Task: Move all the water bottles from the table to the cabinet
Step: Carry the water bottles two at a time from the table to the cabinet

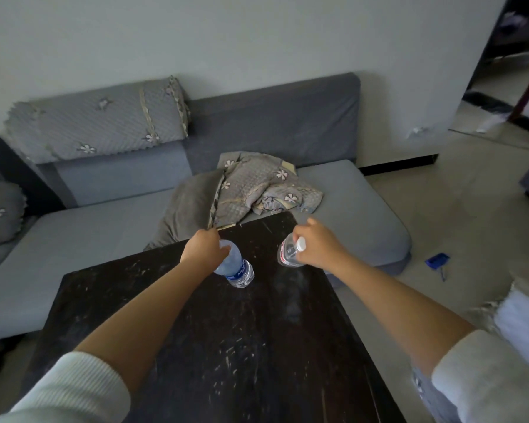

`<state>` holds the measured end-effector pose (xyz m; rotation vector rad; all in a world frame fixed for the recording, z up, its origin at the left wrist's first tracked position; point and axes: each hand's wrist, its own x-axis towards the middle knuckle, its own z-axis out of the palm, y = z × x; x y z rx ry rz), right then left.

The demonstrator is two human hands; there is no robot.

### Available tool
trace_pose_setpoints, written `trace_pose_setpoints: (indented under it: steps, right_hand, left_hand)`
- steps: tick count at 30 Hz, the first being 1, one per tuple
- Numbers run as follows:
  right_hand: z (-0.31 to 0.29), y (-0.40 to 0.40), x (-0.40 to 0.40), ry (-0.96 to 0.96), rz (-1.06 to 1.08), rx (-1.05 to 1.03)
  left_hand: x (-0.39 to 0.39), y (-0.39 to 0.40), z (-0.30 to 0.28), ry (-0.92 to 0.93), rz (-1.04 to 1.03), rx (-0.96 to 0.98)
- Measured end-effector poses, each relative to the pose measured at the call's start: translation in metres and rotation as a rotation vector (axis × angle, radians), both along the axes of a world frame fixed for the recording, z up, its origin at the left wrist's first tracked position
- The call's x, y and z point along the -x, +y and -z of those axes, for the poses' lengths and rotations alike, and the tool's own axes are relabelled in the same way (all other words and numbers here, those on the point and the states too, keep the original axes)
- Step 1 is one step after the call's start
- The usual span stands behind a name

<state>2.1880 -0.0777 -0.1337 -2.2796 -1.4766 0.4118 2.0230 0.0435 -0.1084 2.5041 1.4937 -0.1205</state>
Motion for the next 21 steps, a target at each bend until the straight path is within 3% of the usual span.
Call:
trace_pose_setpoints:
  steps: [7, 11, 21]
  right_hand:
    - [-0.025, -0.087, 0.047, -0.034, 0.219, 0.122]
    - [-0.033, -0.154, 0.081, 0.042, 0.406, 0.184]
    - [-0.052, -0.355, 0.180, 0.055, 0.855, 0.154]
  left_hand:
    - [0.020, -0.044, -0.016, 0.079, 0.303, 0.007]
    - [0.031, -0.089, -0.019, 0.087, 0.565, -0.013]
    - [0.021, -0.281, -0.025, 0.041, 1.352, 0.025]
